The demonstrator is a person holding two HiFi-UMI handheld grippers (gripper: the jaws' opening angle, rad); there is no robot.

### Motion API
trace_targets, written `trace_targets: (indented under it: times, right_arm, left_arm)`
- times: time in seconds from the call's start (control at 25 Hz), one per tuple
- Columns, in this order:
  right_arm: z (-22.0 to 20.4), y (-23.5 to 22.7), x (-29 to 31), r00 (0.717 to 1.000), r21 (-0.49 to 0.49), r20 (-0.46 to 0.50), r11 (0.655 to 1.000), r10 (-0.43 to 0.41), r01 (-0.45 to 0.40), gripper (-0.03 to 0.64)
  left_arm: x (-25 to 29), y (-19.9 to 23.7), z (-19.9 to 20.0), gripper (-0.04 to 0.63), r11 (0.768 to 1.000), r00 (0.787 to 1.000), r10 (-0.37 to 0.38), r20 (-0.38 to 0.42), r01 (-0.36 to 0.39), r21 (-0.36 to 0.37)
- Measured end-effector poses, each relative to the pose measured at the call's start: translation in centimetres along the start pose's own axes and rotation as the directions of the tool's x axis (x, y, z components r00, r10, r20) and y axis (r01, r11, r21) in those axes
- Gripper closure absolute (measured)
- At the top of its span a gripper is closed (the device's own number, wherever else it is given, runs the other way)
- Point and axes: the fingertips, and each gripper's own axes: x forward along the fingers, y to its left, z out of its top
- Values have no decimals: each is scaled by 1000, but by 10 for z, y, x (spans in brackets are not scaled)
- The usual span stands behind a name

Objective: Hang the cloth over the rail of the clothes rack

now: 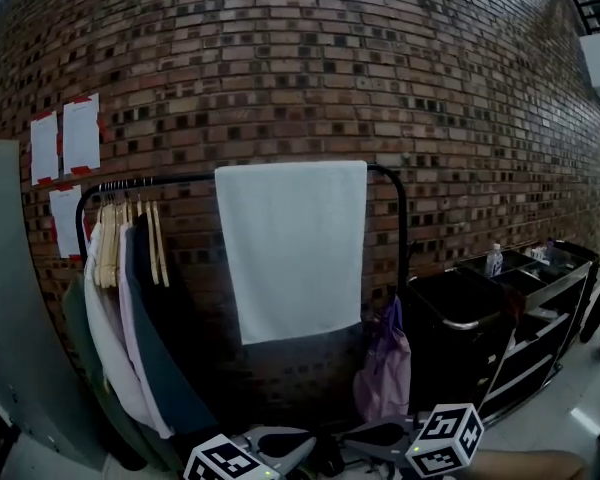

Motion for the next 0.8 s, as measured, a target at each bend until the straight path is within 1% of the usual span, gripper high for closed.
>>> trace_targets:
  times: [0.24, 0.44, 0.6, 0.8]
  right_arm:
    - [-33, 94, -60, 1000, 9, -7, 1000, 19, -19, 615]
    - [-52, 157, -99, 999, -5, -18, 999, 40, -40, 615]
    - [-53, 182, -117, 999, -16, -19, 999, 48, -48, 615]
    - [-51, 194, -119, 999, -31, -11, 998, 49, -49, 615]
  left_arm:
    - [-30, -118, -26, 594, 998, 999, -17, -31, 15, -61]
    - [-56, -187, -29, 594, 998, 1000, -6, -22, 5, -60]
    - [-67, -216, -22, 594, 999, 1000, 1, -15, -2, -49]
    - [-78, -226, -18, 594, 999, 1000, 10, -13, -10, -31]
